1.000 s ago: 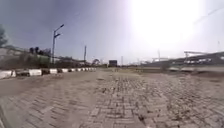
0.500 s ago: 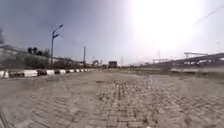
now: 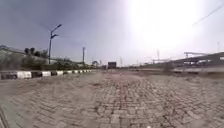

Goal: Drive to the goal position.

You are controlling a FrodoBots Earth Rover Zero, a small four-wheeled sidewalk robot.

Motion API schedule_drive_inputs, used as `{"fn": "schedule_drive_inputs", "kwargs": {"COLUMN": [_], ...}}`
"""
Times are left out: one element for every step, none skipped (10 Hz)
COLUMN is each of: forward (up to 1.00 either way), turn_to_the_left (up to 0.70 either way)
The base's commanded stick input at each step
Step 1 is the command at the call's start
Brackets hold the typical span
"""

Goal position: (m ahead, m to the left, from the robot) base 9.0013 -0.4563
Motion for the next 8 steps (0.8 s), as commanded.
{"fn": "schedule_drive_inputs", "kwargs": {"forward": [1.00, 1.00, 1.00, 1.00, 1.00, 1.00, 1.00, 1.00], "turn_to_the_left": [0.00, 0.00, 0.00, 0.00, 0.00, 0.00, 0.00, 0.00]}}
